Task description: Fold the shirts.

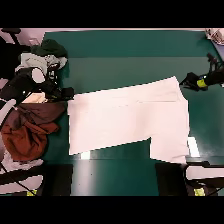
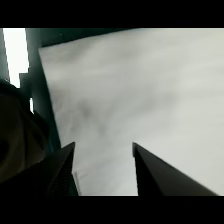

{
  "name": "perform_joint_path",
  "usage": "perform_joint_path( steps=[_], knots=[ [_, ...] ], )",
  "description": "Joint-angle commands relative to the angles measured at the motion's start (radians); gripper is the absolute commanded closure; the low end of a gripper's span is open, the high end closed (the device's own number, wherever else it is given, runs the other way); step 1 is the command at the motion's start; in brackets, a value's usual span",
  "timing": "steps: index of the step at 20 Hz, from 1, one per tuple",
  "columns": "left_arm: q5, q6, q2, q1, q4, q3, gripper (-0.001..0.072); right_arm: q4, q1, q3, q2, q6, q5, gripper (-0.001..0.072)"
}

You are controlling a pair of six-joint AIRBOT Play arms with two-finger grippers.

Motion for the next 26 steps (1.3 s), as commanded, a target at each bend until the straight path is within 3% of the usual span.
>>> perform_joint_path(
  steps=[1, 2, 4, 5, 11, 12, 13, 14, 18, 26],
  knots=[
    [-0.031, 0.002, 0.014, 0.000, 0.005, 0.005, 0.0272, -0.098, 0.022, 0.053, 0.065, -0.011, 0.012, 0.0369],
    [-0.056, 0.002, 0.032, 0.000, 0.004, 0.000, 0.0273, -0.124, 0.022, 0.039, 0.085, -0.010, 0.058, 0.0367],
    [-0.076, 0.017, 0.113, 0.000, -0.011, -0.055, 0.0274, -0.136, -0.008, -0.062, 0.150, 0.008, 0.109, 0.0204],
    [-0.072, 0.018, 0.170, 0.000, -0.025, -0.104, 0.0292, -0.136, -0.036, -0.133, 0.187, 0.011, 0.118, 0.0189],
    [-0.072, 0.021, 0.491, 0.000, -0.188, -0.508, 0.0288, -0.068, -0.195, -0.449, 0.383, 0.011, 0.129, 0.0189],
    [-0.068, 0.027, 0.513, 0.000, -0.212, -0.555, 0.0236, -0.065, -0.198, -0.488, 0.419, 0.011, 0.121, 0.0189],
    [-0.064, 0.047, 0.520, 0.000, -0.246, -0.594, 0.0131, -0.067, -0.198, -0.521, 0.452, 0.011, 0.114, 0.0189],
    [-0.058, 0.074, 0.524, 0.000, -0.275, -0.623, 0.0093, -0.065, -0.196, -0.554, 0.481, 0.011, 0.108, 0.0189],
    [-0.058, 0.162, 0.524, 0.000, -0.289, -0.692, 0.0093, -0.064, -0.196, -0.661, 0.556, 0.021, 0.116, 0.0189],
    [0.015, 0.188, 0.523, 0.000, -0.310, -0.789, 0.0095, -0.065, -0.196, -0.724, 0.664, 0.060, 0.138, 0.0189]
  ],
)
